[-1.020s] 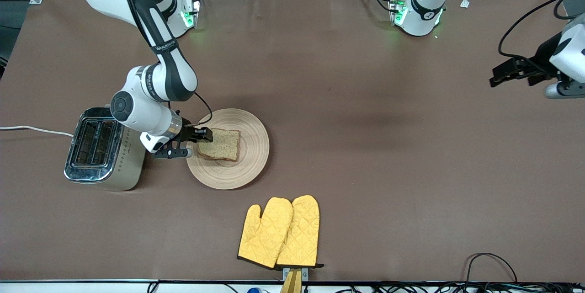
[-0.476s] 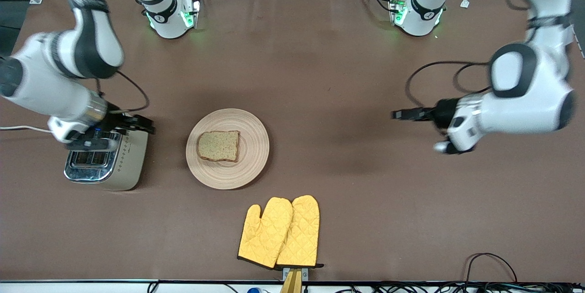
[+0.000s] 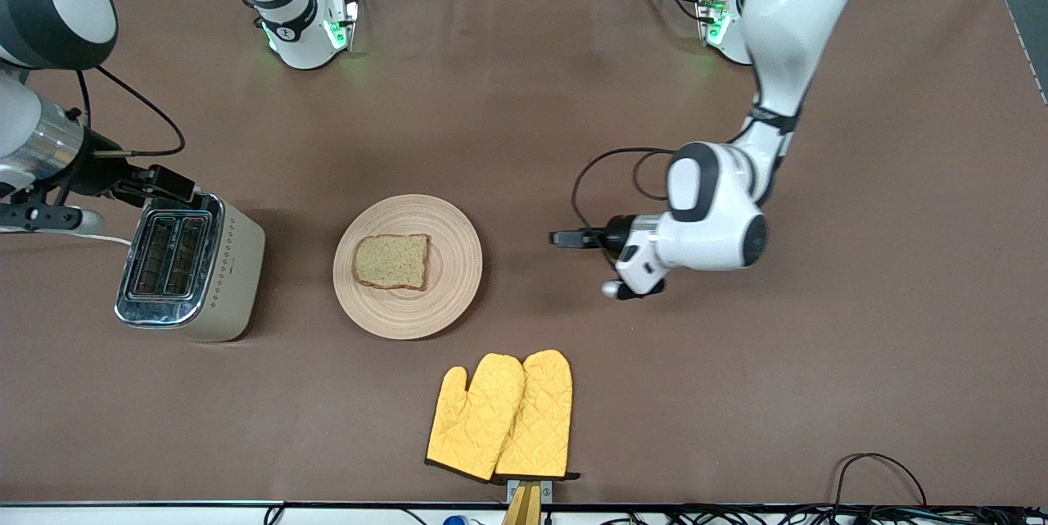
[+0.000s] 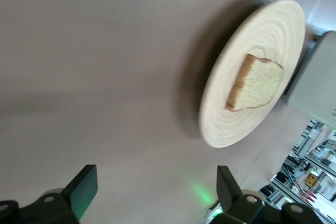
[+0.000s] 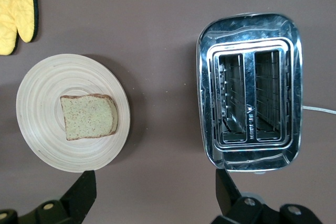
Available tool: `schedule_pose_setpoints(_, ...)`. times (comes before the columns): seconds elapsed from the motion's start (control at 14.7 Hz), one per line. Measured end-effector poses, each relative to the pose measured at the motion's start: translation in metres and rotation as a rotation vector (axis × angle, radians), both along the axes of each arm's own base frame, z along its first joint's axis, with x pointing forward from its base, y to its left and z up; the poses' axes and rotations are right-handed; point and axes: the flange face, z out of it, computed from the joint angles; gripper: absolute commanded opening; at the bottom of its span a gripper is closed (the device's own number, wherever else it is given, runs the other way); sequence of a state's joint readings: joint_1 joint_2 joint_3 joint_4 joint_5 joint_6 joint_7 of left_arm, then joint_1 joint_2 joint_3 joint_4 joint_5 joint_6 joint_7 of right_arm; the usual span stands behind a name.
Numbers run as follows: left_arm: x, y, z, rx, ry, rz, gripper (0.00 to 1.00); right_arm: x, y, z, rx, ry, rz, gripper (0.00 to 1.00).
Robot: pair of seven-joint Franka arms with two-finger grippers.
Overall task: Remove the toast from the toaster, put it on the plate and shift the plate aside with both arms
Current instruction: 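Grip the wooden plate rim with the left gripper while the right gripper withdraws, then slide the plate with the left gripper away from the toaster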
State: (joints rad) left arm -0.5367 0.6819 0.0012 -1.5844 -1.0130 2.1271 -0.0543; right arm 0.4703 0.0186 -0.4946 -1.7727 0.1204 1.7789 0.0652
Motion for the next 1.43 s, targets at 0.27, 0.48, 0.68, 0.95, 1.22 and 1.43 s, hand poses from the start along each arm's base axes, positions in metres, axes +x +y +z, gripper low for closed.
schedule_pose_setpoints(0.27, -0.004, -0.065, -0.035, -0.028, -0.071, 0.043, 1.00, -0.004, -0.013, 0.024, -0.058, -0.022, -0.010, 1.00)
schedule_pose_setpoints(0.48, -0.014, -0.095, -0.062, -0.029, -0.119, 0.068, 0.97, -0.008, -0.042, 0.032, -0.085, -0.035, -0.051, 1.00)
schedule_pose_setpoints(0.68, -0.023, -0.111, -0.073, -0.036, -0.141, 0.093, 0.67, -0.010, -0.054, 0.041, -0.085, -0.051, -0.071, 1.00)
schedule_pose_setpoints(0.95, -0.036, -0.127, -0.081, -0.033, -0.179, 0.081, 0.18, -0.022, -0.071, 0.065, -0.072, -0.051, -0.097, 1.00)
schedule_pose_setpoints(1.22, -0.036, -0.127, -0.085, -0.029, -0.205, 0.080, 0.00, -0.040, -0.078, 0.093, -0.047, -0.079, -0.101, 1.00)
schedule_pose_setpoints(1.43, -0.031, -0.128, -0.078, -0.050, -0.254, 0.055, 0.00, -0.049, -0.078, 0.104, -0.034, -0.087, -0.096, 1.00)
